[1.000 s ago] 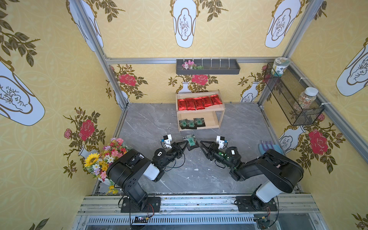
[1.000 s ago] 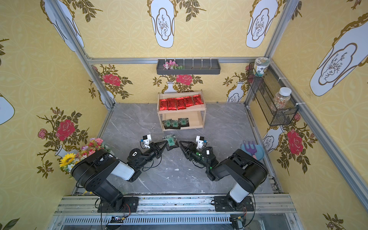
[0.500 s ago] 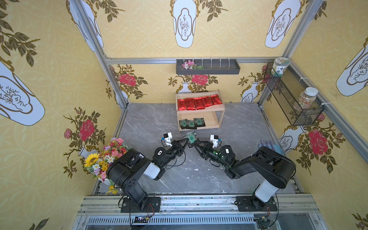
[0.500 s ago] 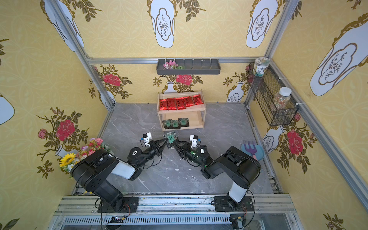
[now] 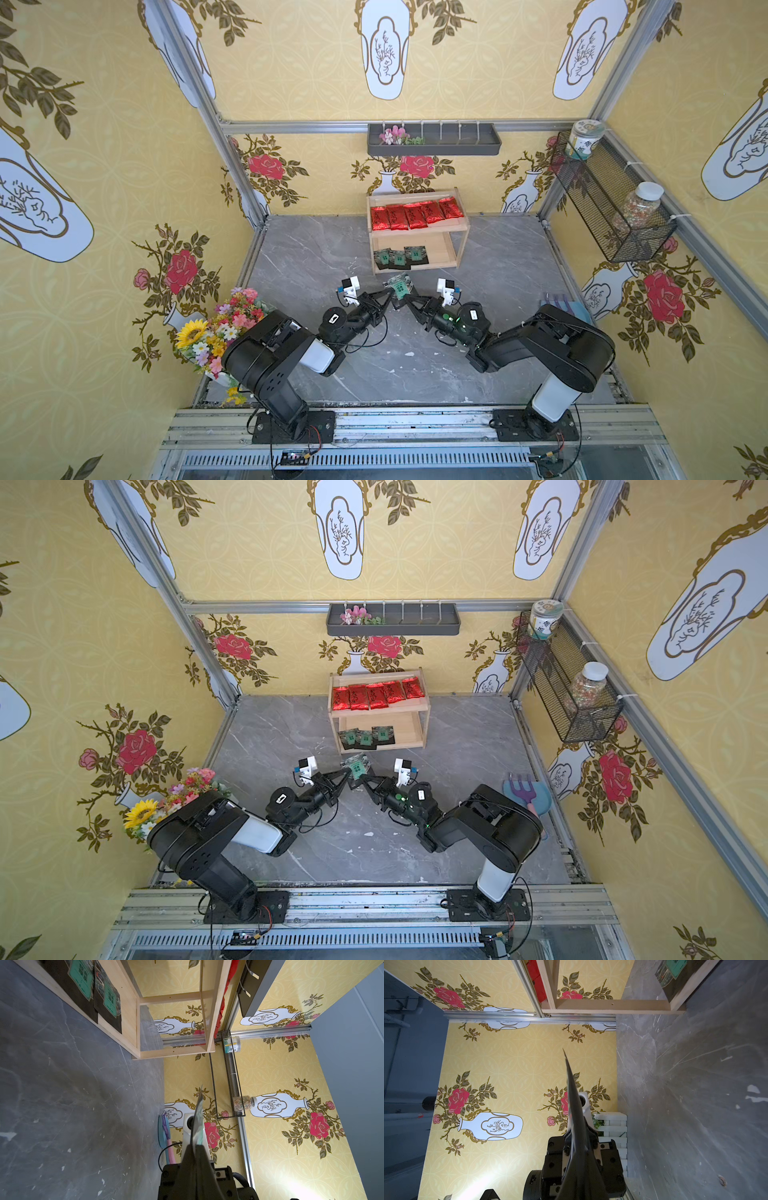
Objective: Place the tea bags on the shelf by color
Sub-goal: Place the tea bag on the shelf.
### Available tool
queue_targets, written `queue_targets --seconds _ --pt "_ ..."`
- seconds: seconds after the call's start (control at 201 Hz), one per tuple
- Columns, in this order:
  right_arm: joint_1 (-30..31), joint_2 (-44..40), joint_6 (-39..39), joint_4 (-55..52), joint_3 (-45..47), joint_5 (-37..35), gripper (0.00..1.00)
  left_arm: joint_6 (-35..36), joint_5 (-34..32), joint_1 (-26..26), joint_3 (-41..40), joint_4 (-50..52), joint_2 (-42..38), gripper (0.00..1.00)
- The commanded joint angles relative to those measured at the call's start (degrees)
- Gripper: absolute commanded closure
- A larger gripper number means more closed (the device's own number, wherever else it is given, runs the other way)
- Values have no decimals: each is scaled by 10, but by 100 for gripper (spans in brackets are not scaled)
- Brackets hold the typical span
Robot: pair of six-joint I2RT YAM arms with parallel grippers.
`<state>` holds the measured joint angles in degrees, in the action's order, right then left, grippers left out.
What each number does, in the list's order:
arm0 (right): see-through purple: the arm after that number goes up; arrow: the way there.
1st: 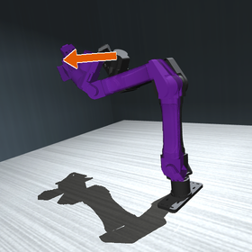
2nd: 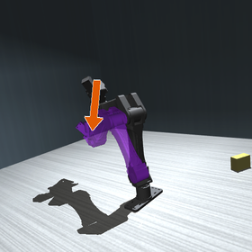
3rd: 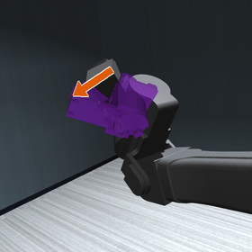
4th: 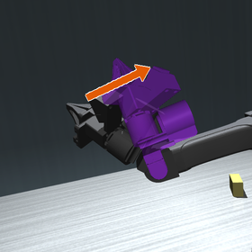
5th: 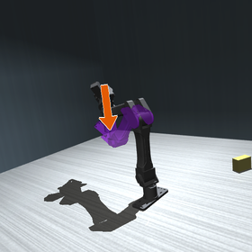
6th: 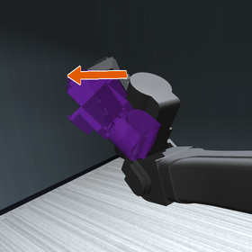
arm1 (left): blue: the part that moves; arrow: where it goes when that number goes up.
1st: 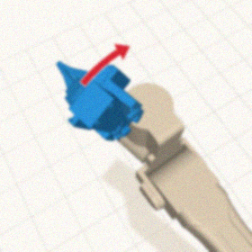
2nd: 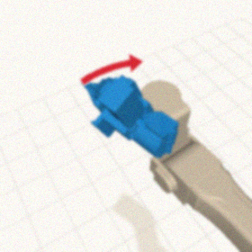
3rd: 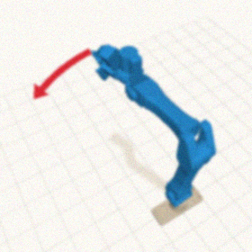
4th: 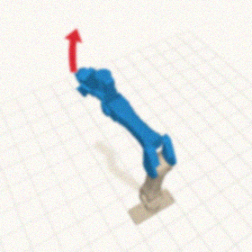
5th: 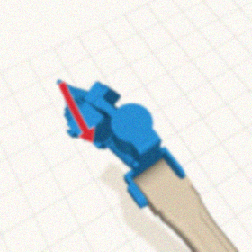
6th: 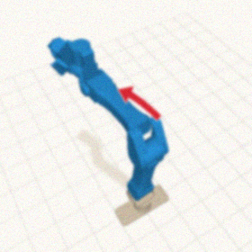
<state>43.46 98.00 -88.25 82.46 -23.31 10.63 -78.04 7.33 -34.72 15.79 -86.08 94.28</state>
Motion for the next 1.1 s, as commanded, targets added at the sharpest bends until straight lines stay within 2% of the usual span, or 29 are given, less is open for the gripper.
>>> queue_targets --seconds 0.0,0.095,0.199,0.383,0.543,0.866,1.09 --pt "-3 1 7 15 -2 2 97 5 6 0 2 -23 1 88" --pt "-33 3 15 -1 -2 26 100 17 6 0 -4 -23 -11 63" --pt "-93 24 25 0 -15 87 100 46 11 3 -12 -1 -34 53" --pt "-190 89 41 29 -50 162 100 89 56 27 -17 58 -69 51" --pt "-239 117 50 27 -71 158 100 115 92 51 -12 109 -94 51" --pt "-263 181 39 29 -120 116 100 156 134 78 -1 185 -135 50" --pt "-288 205 46 -2 -170 124 100 168 148 82 0 200 -143 49"
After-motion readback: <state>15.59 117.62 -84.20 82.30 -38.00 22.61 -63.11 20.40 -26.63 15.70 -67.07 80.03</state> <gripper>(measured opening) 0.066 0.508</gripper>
